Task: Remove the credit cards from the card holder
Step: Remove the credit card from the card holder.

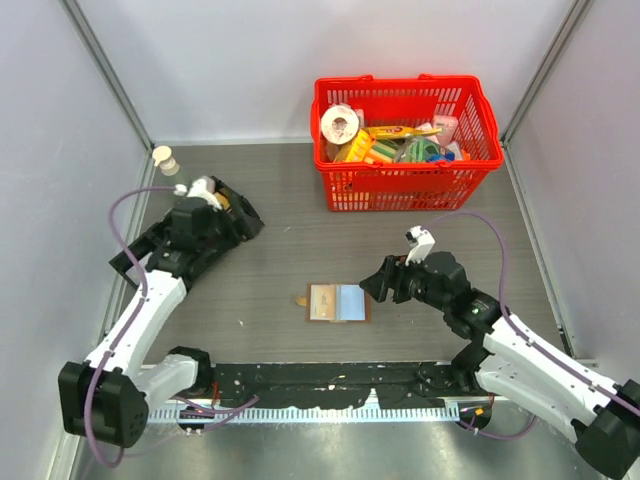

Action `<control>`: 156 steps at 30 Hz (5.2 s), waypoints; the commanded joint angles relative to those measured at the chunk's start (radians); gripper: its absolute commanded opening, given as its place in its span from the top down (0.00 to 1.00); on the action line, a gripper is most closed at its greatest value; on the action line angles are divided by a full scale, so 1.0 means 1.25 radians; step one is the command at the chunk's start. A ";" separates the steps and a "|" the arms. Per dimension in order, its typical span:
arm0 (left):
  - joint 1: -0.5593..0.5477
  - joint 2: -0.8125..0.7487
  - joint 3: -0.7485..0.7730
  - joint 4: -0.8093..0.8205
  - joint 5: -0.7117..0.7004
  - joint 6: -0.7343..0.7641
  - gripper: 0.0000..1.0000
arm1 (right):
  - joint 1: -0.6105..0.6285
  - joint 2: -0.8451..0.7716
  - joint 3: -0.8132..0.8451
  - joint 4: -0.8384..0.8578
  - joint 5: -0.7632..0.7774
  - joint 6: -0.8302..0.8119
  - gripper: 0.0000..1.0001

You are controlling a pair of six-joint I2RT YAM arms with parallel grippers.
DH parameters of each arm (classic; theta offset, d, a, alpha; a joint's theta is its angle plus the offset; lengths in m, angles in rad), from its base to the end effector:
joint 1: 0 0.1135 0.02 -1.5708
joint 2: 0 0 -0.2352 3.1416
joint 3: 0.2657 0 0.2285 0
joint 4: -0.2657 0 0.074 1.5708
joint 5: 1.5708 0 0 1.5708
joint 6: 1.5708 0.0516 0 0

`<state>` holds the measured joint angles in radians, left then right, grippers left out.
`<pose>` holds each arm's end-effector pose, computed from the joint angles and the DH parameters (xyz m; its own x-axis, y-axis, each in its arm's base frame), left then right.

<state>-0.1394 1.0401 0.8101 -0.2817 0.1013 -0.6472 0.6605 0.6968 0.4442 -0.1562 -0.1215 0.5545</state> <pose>0.2356 -0.0383 0.2631 -0.5229 -0.5324 -0.6657 -0.1124 0.8172 -0.5652 0.1407 0.1172 0.2177 -0.6338 0.1695 -0.7547 -0.4271 0.7368 0.5241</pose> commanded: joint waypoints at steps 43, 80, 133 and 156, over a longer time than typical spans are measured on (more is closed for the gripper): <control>-0.497 0.212 -0.331 0.363 0.047 -0.258 1.00 | 0.383 0.686 0.371 -0.157 0.389 0.015 0.34; -0.503 0.204 -0.358 0.332 0.053 -0.227 1.00 | 0.375 0.659 0.388 -0.262 0.457 -0.017 0.40; -0.512 0.220 -0.347 0.336 0.069 -0.225 1.00 | 0.304 0.682 0.277 -0.133 0.393 -0.009 0.22; -0.522 0.238 -0.333 0.337 0.070 -0.225 1.00 | 0.331 0.623 0.329 -0.189 0.389 -0.026 0.31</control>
<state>-0.7822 1.3151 0.3794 0.1677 0.1883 -0.9569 1.0508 1.5162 0.8017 -0.3943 0.3725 0.5270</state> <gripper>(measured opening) 0.032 0.674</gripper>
